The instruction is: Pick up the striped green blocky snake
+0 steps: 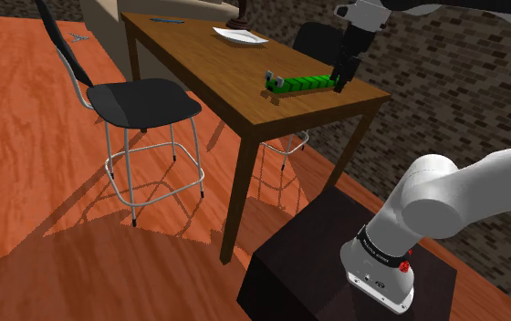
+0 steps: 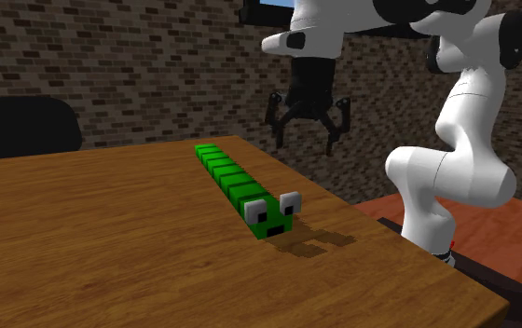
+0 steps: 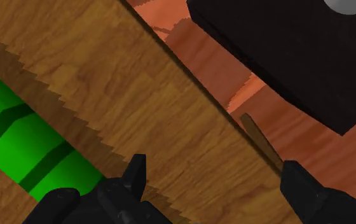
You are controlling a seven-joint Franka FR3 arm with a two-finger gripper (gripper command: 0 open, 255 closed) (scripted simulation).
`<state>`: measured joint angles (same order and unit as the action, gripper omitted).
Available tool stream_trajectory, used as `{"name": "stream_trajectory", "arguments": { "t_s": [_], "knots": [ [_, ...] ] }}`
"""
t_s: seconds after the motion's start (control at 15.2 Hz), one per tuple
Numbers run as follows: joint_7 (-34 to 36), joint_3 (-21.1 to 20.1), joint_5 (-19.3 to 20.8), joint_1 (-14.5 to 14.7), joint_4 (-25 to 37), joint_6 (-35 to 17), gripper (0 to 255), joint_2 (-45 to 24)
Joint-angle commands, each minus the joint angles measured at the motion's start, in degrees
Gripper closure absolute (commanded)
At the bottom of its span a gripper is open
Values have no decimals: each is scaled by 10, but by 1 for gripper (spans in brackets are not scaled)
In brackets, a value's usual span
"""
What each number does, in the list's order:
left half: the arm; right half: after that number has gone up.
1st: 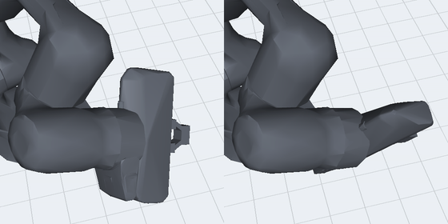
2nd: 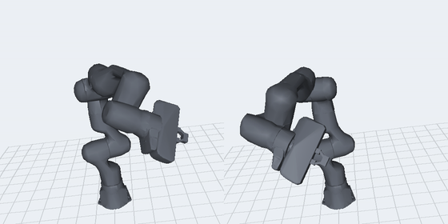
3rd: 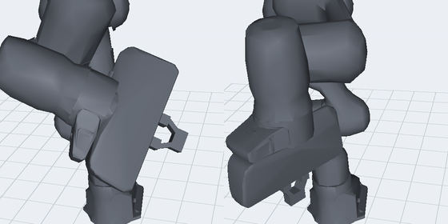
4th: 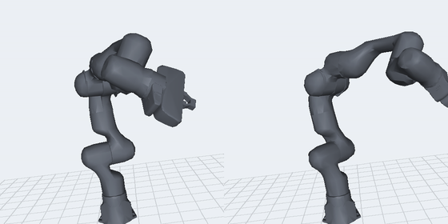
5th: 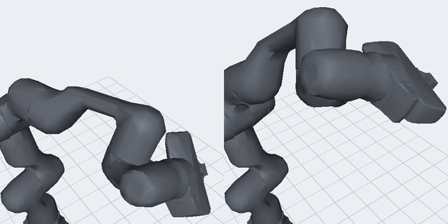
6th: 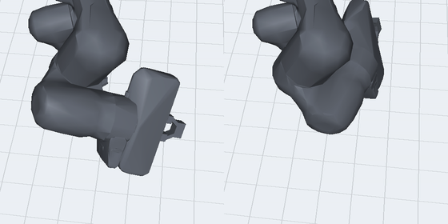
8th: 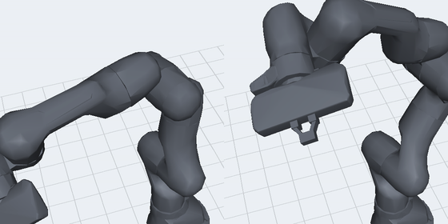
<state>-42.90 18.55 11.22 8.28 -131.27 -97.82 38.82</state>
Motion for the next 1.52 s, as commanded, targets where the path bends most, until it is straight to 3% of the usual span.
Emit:
{"name": "stream_trajectory", "arguments": {
  "t_s": [0.0, 0.33, 0.59, 1.25, 1.32, 1.45],
  "knots": [
    [-91, 39, 16, 18, 21, -18, 0, -27],
    [-294, 125, 18, 76, 98, -55, 0, -118],
    [-463, 193, -16, 127, 176, -77, 0, -207],
    [-478, 204, -17, 127, 126, -137, 0, -216],
    [-478, 204, -18, 127, 127, -137, 255, -217],
    [-478, 205, -18, 127, 126, -137, 255, -217]
  ]
}}
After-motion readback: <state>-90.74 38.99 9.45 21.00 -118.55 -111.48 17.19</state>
